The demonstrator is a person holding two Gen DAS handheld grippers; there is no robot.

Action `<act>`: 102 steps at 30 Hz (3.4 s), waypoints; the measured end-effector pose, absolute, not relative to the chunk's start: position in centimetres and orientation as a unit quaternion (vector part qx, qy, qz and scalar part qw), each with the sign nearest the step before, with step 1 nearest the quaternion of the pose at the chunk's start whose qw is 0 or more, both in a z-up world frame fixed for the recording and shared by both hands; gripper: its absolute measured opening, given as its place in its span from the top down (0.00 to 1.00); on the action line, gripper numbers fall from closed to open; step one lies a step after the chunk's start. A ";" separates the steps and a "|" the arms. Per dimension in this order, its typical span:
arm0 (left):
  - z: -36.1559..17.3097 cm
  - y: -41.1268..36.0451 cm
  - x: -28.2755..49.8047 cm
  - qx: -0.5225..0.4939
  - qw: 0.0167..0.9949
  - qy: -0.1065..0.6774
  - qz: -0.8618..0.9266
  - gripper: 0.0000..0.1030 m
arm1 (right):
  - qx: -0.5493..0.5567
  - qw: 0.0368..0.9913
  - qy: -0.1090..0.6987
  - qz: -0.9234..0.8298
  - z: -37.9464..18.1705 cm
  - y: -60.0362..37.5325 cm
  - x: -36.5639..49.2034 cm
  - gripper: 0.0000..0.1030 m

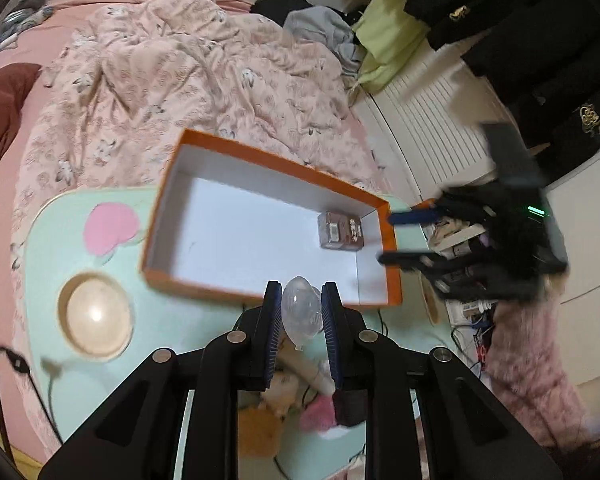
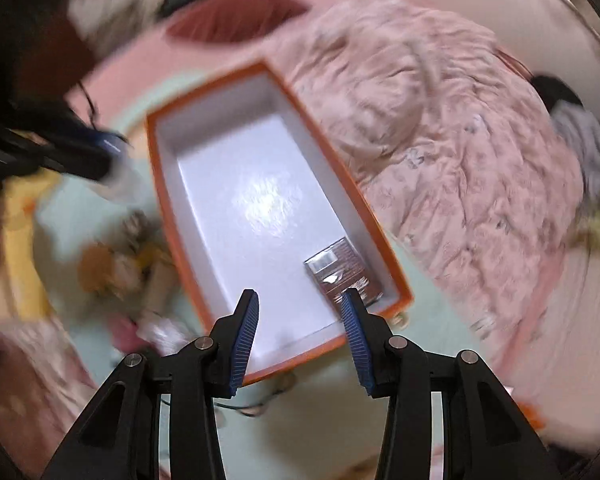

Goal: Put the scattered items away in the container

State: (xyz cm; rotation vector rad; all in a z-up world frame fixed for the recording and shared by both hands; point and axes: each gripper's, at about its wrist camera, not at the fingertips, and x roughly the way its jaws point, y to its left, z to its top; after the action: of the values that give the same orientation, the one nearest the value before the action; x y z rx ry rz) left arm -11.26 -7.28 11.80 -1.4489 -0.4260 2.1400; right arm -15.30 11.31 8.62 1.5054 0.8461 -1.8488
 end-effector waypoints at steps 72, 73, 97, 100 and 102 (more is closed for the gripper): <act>7.3 -6.1 -0.7 -0.508 0.327 -0.240 0.759 0.45 | 0.490 0.330 0.090 -0.802 6.7 17.8 -2.1 0.46; 8.0 -6.5 -1.0 -0.497 0.317 -0.236 0.773 0.45 | 0.488 0.334 0.072 -0.803 6.9 17.8 -2.3 0.46; 5.9 -11.9 -8.1 -0.415 0.118 -0.234 0.871 0.39 | 0.524 0.290 -0.076 -0.797 4.5 20.1 -8.8 0.46; 6.7 -12.6 -6.9 -0.395 0.111 -0.234 0.881 0.39 | 0.490 0.272 -0.051 -0.826 6.2 19.8 -6.9 0.46; 7.8 -12.8 -5.4 -0.378 0.109 -0.225 0.891 0.39 | 0.456 0.245 -0.030 -0.855 7.5 19.6 -5.2 0.44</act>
State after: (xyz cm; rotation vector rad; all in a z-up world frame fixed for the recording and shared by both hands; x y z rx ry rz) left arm -5.38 -12.82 7.77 -1.1122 -0.6610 2.6207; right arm -5.18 19.56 7.50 1.2448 -0.0828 -2.3336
